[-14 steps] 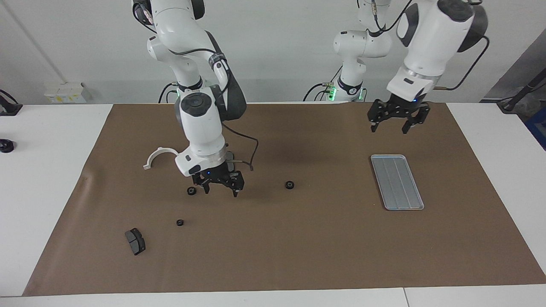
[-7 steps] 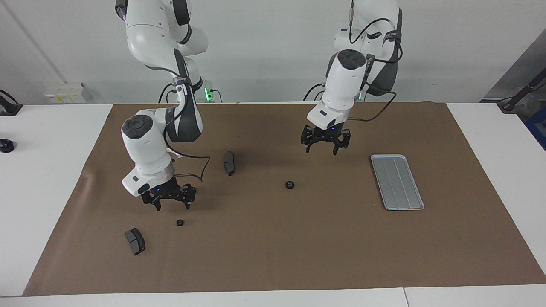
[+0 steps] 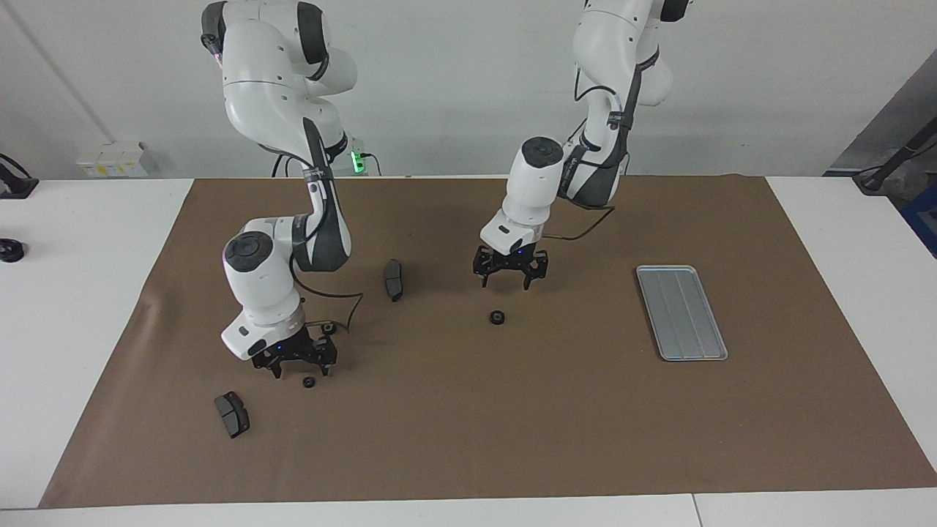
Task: Pick bearing gear from pile to tray
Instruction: 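Grasp the center gear with the left gripper while the right gripper withdraws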
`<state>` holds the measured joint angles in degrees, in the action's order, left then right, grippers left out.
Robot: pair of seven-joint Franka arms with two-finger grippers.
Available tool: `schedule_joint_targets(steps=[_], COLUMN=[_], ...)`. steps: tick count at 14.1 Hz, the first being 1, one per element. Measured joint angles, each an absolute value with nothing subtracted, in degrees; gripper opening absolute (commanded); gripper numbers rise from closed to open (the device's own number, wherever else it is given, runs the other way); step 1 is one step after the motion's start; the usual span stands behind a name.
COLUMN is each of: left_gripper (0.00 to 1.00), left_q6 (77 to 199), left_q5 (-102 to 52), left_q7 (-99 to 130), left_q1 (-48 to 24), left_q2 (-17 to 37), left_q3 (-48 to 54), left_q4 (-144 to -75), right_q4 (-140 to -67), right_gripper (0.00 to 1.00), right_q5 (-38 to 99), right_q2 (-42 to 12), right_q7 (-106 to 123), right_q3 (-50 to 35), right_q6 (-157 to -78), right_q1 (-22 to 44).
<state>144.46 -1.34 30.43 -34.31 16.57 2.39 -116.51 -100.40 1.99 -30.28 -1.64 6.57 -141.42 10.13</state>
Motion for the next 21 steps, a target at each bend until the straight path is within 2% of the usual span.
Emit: schedule_joint_targets(steps=[5,8,11,15,16,17,19,20,21], left_gripper=[0.85,0.75,0.75,0.64,0.57,0.44,0.1,0.0,0.0], left_q6=[147.48,149.65,150.02,150.04,150.04,150.05,150.05,150.03,150.02], left_q5=[-1.34,-1.33,-0.85,0.92,0.94,0.95,1.18,1.3,2.02], left_q7=[30.44,30.44,30.43,30.43,30.43,30.43,30.43,30.43,30.43], left_q1=[-34.28,-34.28,-34.21,-34.04,-34.04,-34.04,-34.02,-34.03,-34.06], left_q2=[20.38,21.48,21.99,22.66,22.74,22.74,22.69,22.43,22.35], left_q3=[2.01,1.92,1.58,1.14,1.11,1.1,0.82,0.7,0.54], left_q4=[-113.23,-113.21,-113.19,-113.18,-113.18,-113.16,-113.13,-113.07,-112.98], right_q4=[-100.43,-100.57,-100.87,-100.85,-100.84,-100.85,-100.83,-100.82,-100.83], right_gripper=[1.0,0.79,0.69,0.53,0.52,0.48,0.48,0.48,0.48], right_q5=[2.01,2.02,2.02,2.08,2.08,2.08,2.09,2.09,2.09], right_q2=[-30.56,-30.7,-30.83,-30.69,-30.62,-30.61,-30.47,-30.47,-30.47], right_q7=[-1.64,-1.64,-1.64,-1.64,-1.64,-1.64,-1.64,-1.64,-1.64], right_q3=[6.53,6.53,6.53,6.44,6.42,6.42,6.39,6.38,6.38], right_q6=[-142.96,-142.96,-142.96,-142.98,-142.98,-142.98,-142.98,-142.98,-142.98], right_q1=[10.13,10.12,10.13,10.17,10.18,10.18,10.18,10.18,10.18])
